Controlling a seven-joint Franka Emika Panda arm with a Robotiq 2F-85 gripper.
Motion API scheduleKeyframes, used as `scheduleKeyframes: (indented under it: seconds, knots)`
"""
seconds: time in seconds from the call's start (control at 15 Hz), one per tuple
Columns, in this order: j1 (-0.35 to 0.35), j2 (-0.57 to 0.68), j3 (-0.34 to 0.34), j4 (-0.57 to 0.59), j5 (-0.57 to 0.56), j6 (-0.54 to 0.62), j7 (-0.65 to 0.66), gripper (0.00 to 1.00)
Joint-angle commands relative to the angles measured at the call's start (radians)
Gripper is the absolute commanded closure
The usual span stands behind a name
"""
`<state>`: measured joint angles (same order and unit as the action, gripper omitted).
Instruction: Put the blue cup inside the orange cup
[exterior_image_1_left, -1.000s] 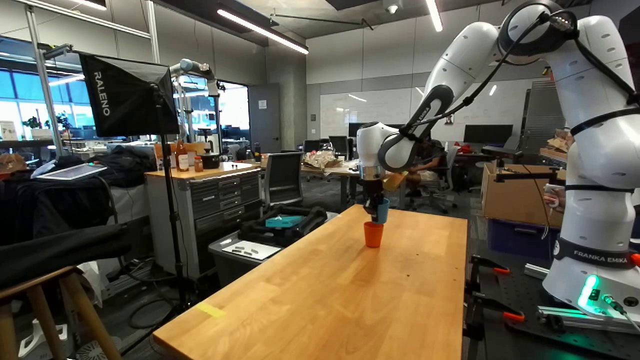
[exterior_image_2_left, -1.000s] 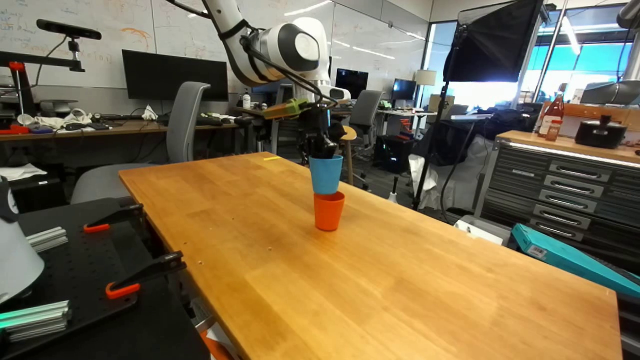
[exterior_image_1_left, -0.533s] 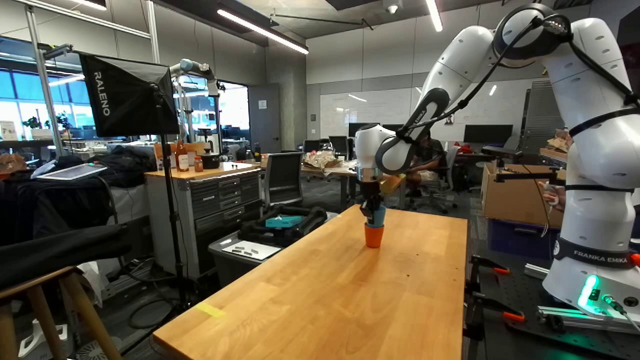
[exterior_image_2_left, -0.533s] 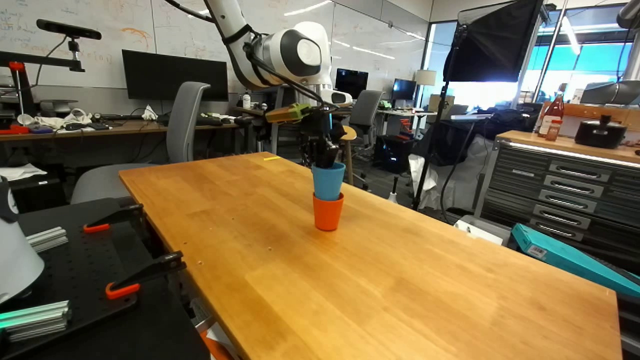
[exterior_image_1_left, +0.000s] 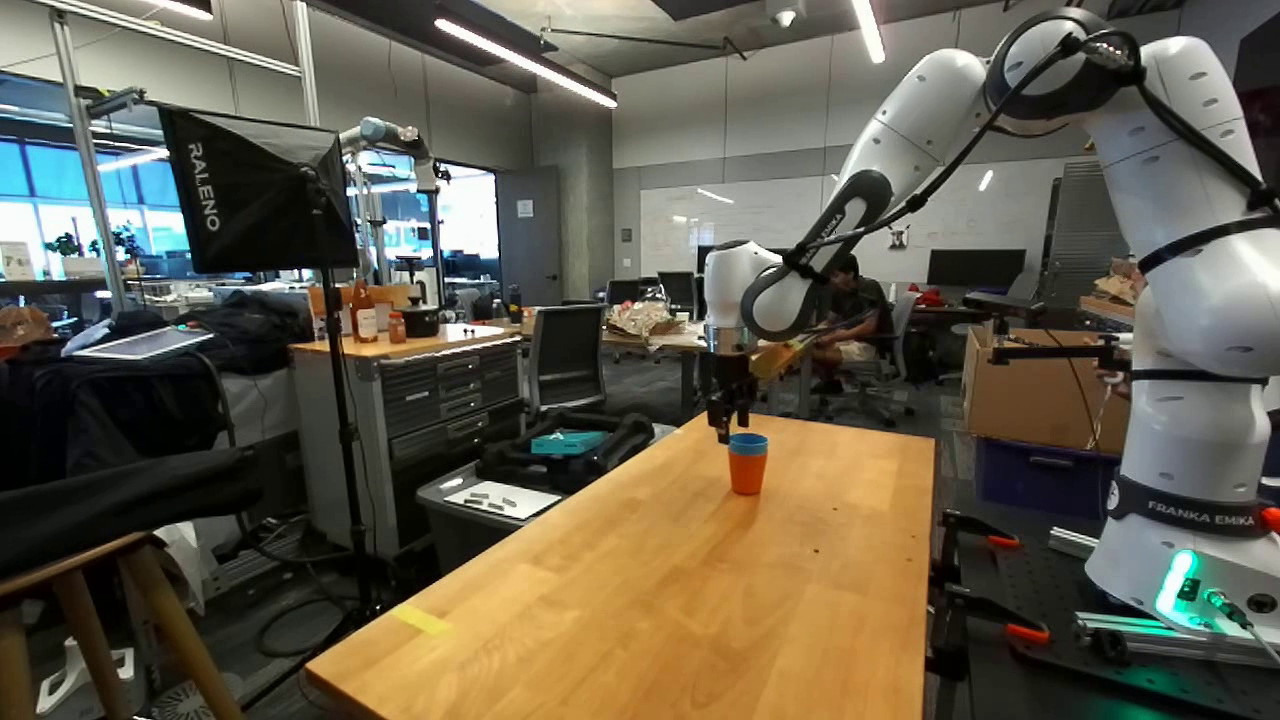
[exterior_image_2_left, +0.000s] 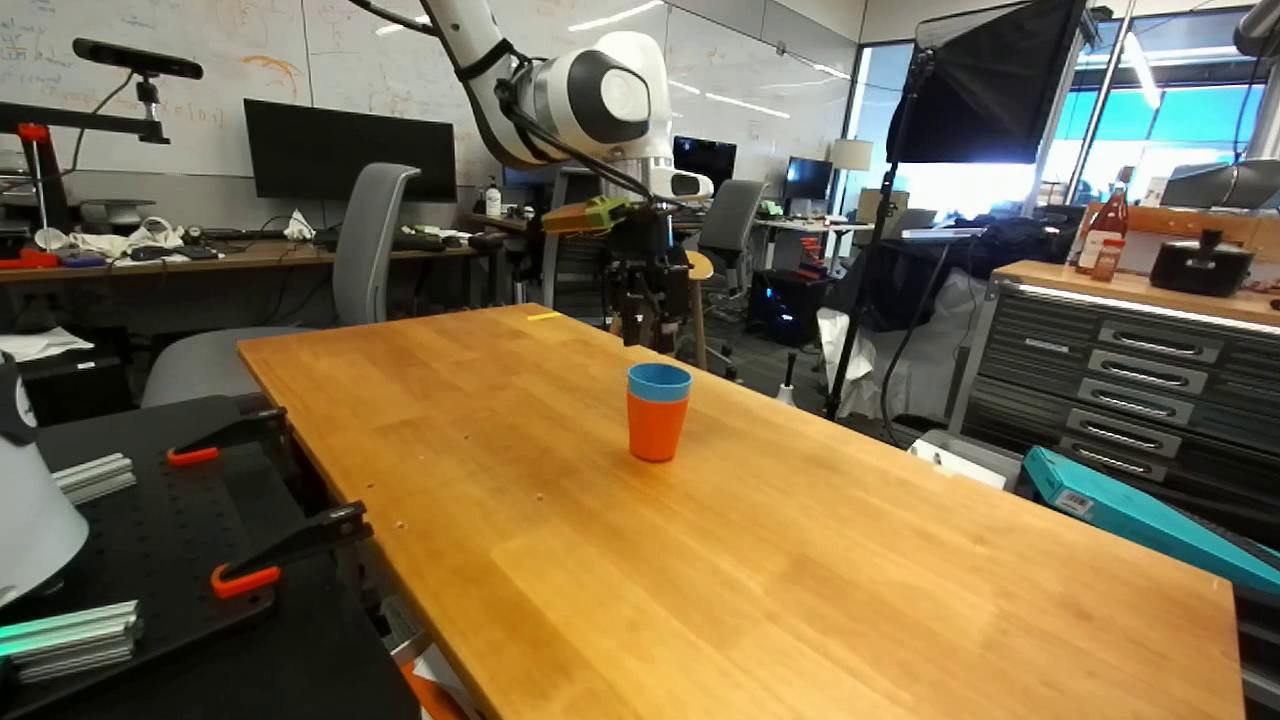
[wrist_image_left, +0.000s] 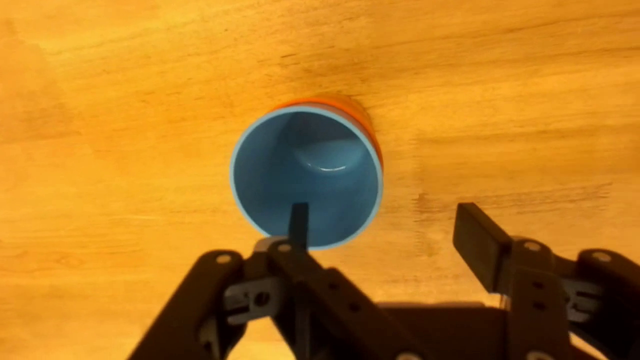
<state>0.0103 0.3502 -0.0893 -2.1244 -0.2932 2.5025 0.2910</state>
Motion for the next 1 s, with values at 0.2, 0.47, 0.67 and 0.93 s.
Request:
scheduleKeyframes:
  seconds: [0.2,0.47,0.67,0.93]
  knots:
    - [-0.003,-0.006,0.056,0.133,0.171,-0.177,-0.131,0.0]
    - [0.012,0.016,0.059,0.25,0.164,-0.309,-0.143,0.0]
    - [0.011,0.042,0.062,0.36,0.166,-0.43,-0.173,0.0]
    - [0.015,0.006,0.055,0.266,0.152,-0.35,-0.139,0.0]
